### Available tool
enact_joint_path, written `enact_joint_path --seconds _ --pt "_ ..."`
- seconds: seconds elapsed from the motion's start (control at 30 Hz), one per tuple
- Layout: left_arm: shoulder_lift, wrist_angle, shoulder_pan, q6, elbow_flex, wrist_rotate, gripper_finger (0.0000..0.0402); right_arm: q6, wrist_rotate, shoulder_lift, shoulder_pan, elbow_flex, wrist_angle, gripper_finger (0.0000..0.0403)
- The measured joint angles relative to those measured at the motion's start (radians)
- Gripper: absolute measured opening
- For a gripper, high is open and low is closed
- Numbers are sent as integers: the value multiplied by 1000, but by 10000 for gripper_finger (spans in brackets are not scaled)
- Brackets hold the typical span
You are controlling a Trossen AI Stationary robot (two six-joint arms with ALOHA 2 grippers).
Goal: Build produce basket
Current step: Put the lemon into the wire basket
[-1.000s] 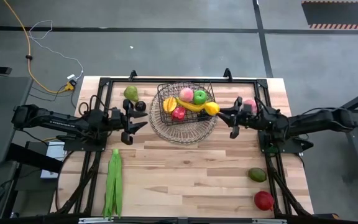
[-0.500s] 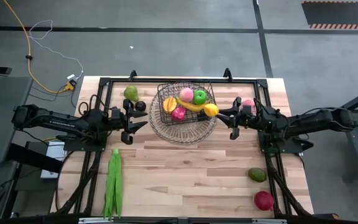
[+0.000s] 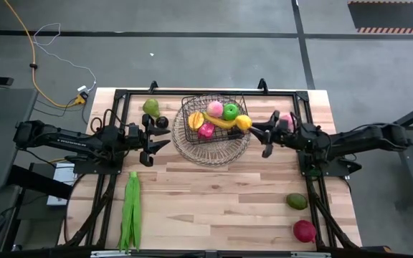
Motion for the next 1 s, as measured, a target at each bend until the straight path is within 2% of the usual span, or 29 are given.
enact_joint_path --seconds 0.1,0.23,0.43,0.63,0.87,1.0 --pt "0 0 0 -1 0 0 158 0 85 49 -4 3 -2 69" --pt "0 2 0 0 0 0 158 38 99 146 -38 67 -20 69" --pt "0 2 0 0 0 0 158 93 88 337 -131 253 -269 69" --pt "0 1 0 0 0 0 158 193 -77 501 -235 492 -625 69" --pt "0 1 0 0 0 0 158 270 -270 651 -301 754 -1001 69" --pt "0 0 0 1 0 0 158 276 -386 726 -325 876 -1150 69"
